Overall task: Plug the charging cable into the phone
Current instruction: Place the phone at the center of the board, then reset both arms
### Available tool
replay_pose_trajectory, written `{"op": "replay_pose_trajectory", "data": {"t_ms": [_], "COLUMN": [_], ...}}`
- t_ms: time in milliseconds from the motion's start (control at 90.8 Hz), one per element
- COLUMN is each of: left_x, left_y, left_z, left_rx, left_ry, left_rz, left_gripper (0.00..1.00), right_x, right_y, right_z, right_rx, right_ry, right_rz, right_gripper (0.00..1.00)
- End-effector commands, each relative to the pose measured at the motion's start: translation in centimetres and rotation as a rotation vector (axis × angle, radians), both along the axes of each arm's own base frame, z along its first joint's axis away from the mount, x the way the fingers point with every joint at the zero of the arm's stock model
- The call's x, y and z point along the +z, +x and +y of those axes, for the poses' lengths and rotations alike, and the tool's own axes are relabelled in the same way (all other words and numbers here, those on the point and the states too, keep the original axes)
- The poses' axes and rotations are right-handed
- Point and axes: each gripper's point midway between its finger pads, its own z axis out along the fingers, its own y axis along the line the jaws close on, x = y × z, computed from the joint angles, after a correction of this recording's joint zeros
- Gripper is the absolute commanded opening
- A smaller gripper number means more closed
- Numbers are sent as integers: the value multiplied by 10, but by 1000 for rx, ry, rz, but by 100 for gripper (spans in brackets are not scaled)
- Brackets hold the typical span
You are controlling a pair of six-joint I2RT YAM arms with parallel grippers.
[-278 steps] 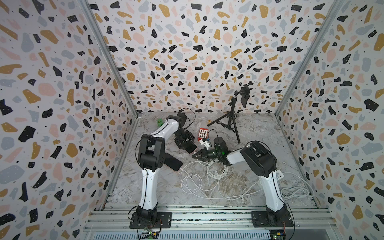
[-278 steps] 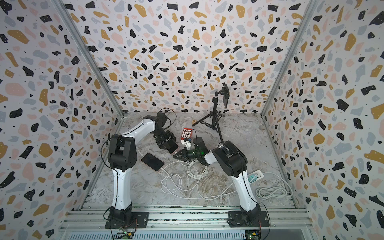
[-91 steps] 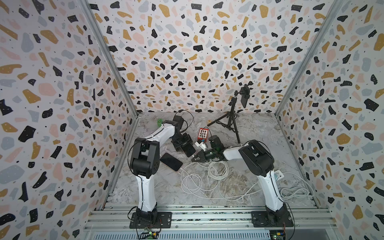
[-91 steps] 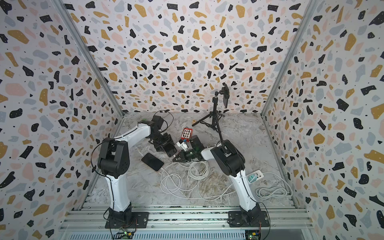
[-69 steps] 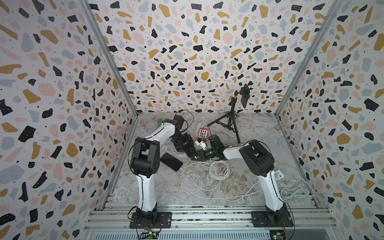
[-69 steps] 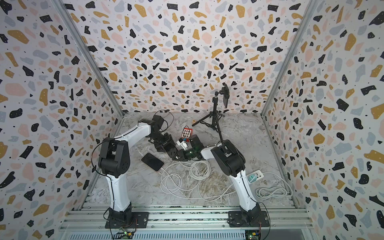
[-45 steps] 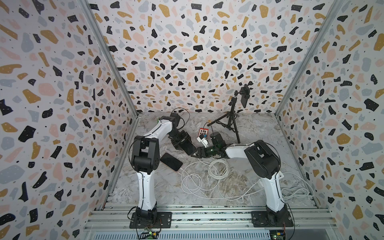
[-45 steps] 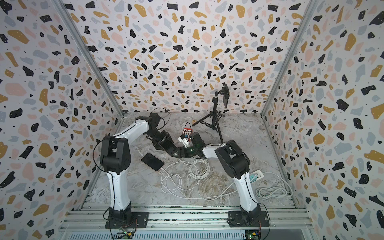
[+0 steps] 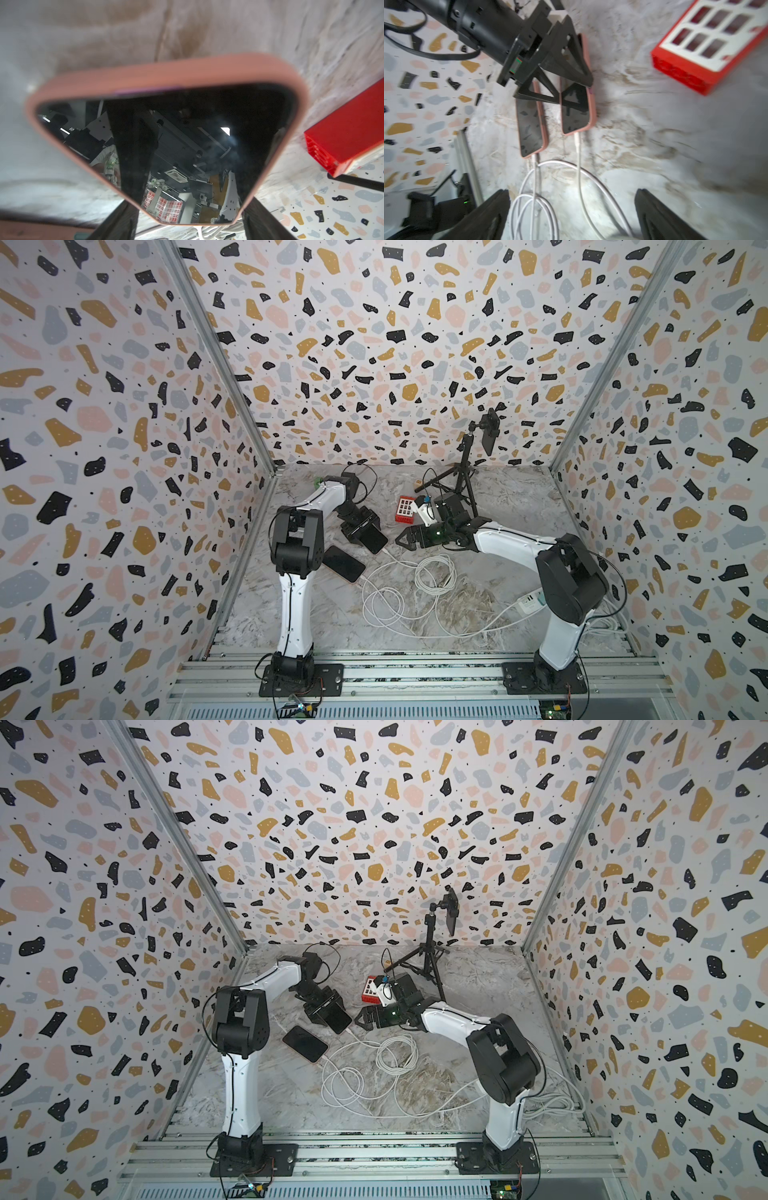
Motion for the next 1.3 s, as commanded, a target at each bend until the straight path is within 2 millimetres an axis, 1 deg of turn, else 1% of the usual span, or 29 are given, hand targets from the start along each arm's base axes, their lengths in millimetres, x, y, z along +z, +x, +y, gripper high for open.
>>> {"op": "replay_pose_trajectory", "data": {"t_ms": [0,44,121,165,264,341,385,440,473,496,529,540,639,705,727,782,804,826,881,958,1013,1134,1145,1167,1189,1211,1244,1288], "left_x": [12,19,32,43,66,83,94,107,109,114,114,118,113,99,93,87,83,84,80,79,84,65,60,65,66,68,67,64], "left_y": [18,22,31,36,43,49,51,47,46,45,40,37,15,0,-5,-14,-17,-18,-25,-32,-33,-38,-39,-39,-42,-44,-46,-44], "left_z": [4,5,8,15,28,42,52,70,82,89,101,104,118,125,126,130,131,131,131,128,130,138,137,137,136,136,135,135], "left_rx": [-43,-62,-106,-125,-157,-221,-286,-358,-389,-404,-420,-421,-497,-505,-503,-490,-485,-479,-458,-442,-408,-368,-369,-357,-353,-355,-367,-370], "left_ry": [26,33,56,93,125,172,228,350,427,479,545,560,597,565,551,556,568,581,597,608,648,694,693,705,706,710,710,714], "left_rz": [-91,-131,-214,-268,-381,-500,-590,-694,-757,-805,-845,-867,-958,-965,-975,-1024,-1047,-1086,-1153,-1253,-1354,-1368,-1366,-1410,-1434,-1446,-1432,-1413], "left_gripper": [93,99,100,100,100,100,100,100,100,100,100,100,100,100,100,100,100,100,100,100,100,100,100,100,100,100,100,100], "right_x": [9,16,26,35,53,66,66,63,59,56,53,52,41,34,36,28,26,24,12,0,-13,-15,-12,-12,-12,-19,-29,-31], "right_y": [12,15,20,22,30,31,30,27,24,23,20,19,9,2,3,0,0,0,-3,-1,-2,3,4,6,7,9,11,17], "right_z": [-50,-62,-81,-94,-135,-168,-189,-216,-232,-241,-255,-258,-293,-311,-318,-330,-334,-337,-343,-344,-340,-336,-336,-336,-337,-336,-331,-329], "right_rx": [-116,-153,-205,-255,-378,-446,-480,-519,-539,-552,-579,-586,-638,-660,-683,-721,-736,-749,-763,-770,-752,-764,-767,-774,-779,-766,-734,-726], "right_ry": [-234,-268,-305,-324,-388,-455,-513,-578,-604,-614,-621,-621,-607,-599,-589,-574,-561,-545,-520,-487,-463,-397,-386,-379,-374,-377,-377,-369], "right_rz": [-140,-173,-221,-254,-333,-401,-428,-445,-448,-452,-454,-456,-460,-487,-515,-556,-572,-588,-603,-627,-634,-774,-796,-813,-824,-814,-801,-823], "right_gripper": [100,100,100,100,100,100,100,100,100,100,100,100,100,100,100,100,100,100,100,100,100,100,100,100,100,100,100,100]}}
